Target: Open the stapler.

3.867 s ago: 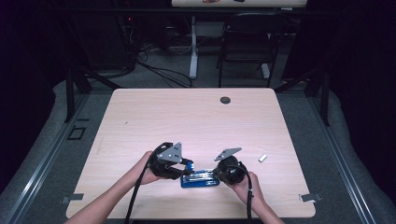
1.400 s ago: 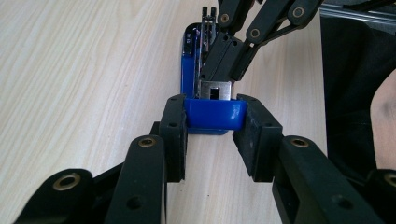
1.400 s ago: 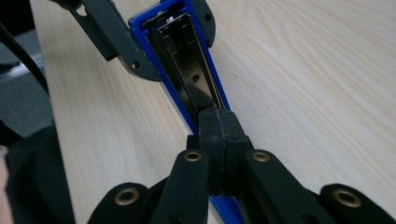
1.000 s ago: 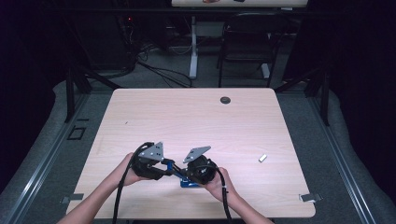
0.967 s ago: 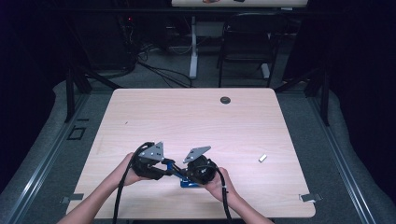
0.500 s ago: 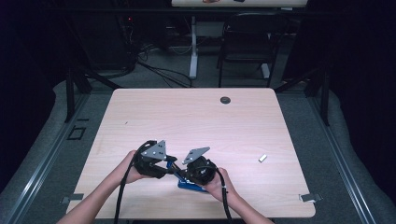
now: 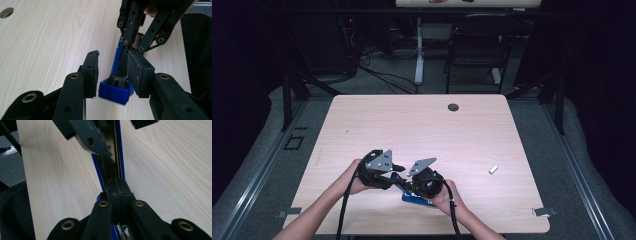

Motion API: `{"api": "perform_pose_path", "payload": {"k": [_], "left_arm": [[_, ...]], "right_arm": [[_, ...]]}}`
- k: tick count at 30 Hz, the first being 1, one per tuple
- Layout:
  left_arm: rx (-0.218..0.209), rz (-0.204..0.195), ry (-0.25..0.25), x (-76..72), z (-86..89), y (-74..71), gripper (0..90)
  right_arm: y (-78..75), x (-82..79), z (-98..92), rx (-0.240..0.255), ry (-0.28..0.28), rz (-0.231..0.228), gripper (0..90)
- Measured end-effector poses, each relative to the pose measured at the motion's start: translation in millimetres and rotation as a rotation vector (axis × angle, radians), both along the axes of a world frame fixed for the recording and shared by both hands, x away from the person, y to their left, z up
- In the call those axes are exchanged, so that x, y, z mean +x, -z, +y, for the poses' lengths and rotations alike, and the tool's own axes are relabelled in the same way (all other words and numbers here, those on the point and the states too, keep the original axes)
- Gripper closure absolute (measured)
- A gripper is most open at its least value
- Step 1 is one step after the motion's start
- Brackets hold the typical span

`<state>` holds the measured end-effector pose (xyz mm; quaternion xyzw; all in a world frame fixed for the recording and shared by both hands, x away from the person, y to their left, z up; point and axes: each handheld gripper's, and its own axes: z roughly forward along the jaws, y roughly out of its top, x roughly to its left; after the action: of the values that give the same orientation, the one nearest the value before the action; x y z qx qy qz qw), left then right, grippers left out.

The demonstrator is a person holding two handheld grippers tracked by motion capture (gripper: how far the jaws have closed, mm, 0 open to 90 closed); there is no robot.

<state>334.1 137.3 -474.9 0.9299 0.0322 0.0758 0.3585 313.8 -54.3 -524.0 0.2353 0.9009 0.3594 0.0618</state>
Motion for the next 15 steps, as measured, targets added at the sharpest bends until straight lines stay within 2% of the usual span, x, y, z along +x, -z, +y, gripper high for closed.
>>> {"api": "perform_pose_path", "payload": {"k": [1, 2, 10, 15], "left_arm": [[0.0, 0.0, 0.0, 0.0, 0.0, 0.0, 65.7], [0.006, -0.016, 0.004, -0.9, -0.6, 1.2, 67.0], [0.013, -0.012, 0.0, -1.1, 7.9, 2.8, 67.5], [0.006, 0.002, -0.006, -0.6, 14.2, 4.7, 67.2]], "right_arm": [[-0.3, -0.1, -0.1, -0.002, -0.001, 0.004, 90.0], [-0.2, -0.3, -0.2, -0.005, -0.002, 0.007, 90.0], [2.1, -1.8, 0.2, -0.012, -0.01, 0.011, 90.0], [-1.1, 0.1, -11.8, -0.04, 0.018, 0.017, 90.0]]}}
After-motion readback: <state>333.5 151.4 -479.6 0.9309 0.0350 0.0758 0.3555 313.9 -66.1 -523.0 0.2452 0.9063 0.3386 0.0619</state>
